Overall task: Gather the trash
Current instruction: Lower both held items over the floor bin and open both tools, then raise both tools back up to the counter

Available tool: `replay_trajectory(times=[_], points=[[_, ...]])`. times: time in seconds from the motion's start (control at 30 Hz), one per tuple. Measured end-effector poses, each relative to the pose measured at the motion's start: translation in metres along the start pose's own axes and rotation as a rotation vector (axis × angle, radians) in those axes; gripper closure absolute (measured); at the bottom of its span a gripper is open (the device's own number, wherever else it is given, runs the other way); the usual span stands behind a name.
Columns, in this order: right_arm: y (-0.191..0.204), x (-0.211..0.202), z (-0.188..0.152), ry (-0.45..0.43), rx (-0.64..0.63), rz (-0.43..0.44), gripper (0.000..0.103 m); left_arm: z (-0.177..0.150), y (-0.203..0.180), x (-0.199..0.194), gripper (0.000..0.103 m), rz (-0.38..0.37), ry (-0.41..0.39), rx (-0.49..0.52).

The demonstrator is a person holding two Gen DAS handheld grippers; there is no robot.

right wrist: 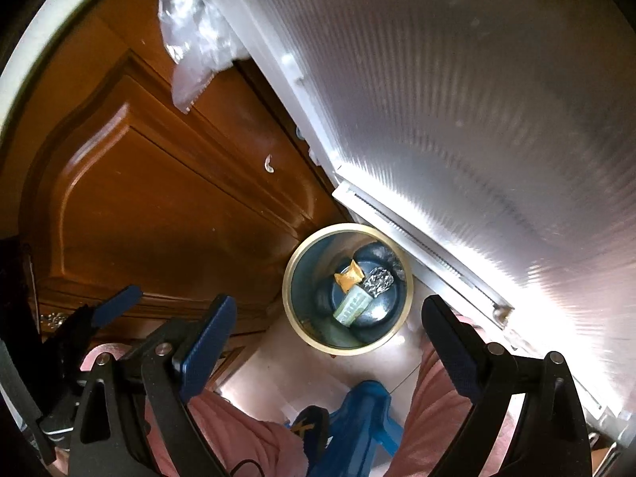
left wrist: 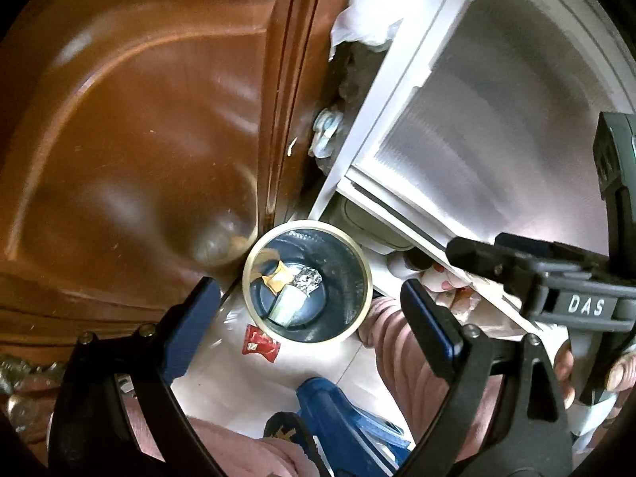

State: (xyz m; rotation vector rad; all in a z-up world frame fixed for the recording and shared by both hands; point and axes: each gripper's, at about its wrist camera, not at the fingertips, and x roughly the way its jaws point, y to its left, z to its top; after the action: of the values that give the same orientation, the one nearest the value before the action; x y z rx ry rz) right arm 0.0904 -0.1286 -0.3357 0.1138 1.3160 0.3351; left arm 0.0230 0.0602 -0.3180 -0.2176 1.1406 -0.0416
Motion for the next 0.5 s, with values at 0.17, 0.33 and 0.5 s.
replay_trajectory(times=[0.17,0.33,0.5], points=[[0.005,-0.026,-0.007,-0.05,-0.031,-0.018,0.007,-0.011,-0.007,-0.024,0.013,-0.006,-0.028,0.012],[0.022,-0.062,-0.015,-0.114,-0.088,-0.03,0.007,-0.024,-0.013,-0.058,0.013,0.004,-0.084,0.021],[0.041,-0.102,-0.018,-0.191,-0.15,-0.044,0.007,-0.026,-0.019,-0.1,0.013,0.04,-0.161,0.047]])
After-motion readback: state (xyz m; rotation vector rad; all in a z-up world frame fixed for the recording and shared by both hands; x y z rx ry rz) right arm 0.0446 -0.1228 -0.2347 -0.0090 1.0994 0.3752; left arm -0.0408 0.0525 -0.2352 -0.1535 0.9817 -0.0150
